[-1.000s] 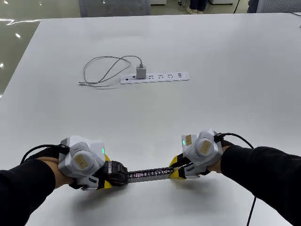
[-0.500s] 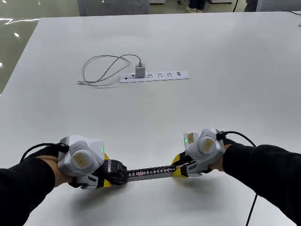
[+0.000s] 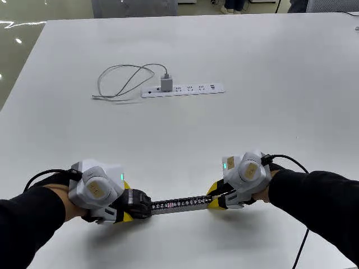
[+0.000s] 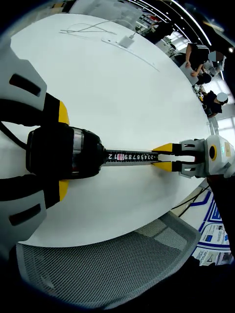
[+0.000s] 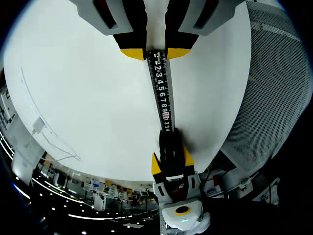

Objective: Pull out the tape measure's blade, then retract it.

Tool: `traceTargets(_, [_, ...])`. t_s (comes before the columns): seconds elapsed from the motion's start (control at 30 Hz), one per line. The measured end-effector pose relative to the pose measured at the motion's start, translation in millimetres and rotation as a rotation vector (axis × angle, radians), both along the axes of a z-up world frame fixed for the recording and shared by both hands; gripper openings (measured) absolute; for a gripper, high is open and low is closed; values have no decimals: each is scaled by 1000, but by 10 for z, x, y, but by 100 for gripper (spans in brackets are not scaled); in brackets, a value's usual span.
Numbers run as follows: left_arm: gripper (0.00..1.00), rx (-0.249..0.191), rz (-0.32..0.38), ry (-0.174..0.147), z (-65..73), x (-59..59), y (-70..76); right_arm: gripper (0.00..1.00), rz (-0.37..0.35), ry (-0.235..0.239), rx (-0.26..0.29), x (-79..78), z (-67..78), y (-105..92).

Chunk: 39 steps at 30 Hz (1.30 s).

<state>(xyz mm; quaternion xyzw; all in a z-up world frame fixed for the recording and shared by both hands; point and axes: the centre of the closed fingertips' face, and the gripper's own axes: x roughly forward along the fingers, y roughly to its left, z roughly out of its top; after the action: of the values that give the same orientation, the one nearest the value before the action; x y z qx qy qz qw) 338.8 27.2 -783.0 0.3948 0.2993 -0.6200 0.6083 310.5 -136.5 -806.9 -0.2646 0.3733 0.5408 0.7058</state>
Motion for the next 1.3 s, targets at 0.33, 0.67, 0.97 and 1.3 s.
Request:
traceTargets(0.33, [34, 0, 1, 1, -2, 1, 0, 9, -6, 0, -2, -9, 4, -47])
traceTargets(0.67, [34, -1, 2, 1, -6, 0, -2, 9, -11, 0, -3, -25, 4, -95])
traceTargets(0.97, [34, -3, 3, 1, -11, 2, -3, 9, -13, -1, -4, -38, 6, -132])
traceTargets(1.3, [34, -3, 3, 0, -10, 0, -1, 9, -20, -1, -7, -44, 6, -182])
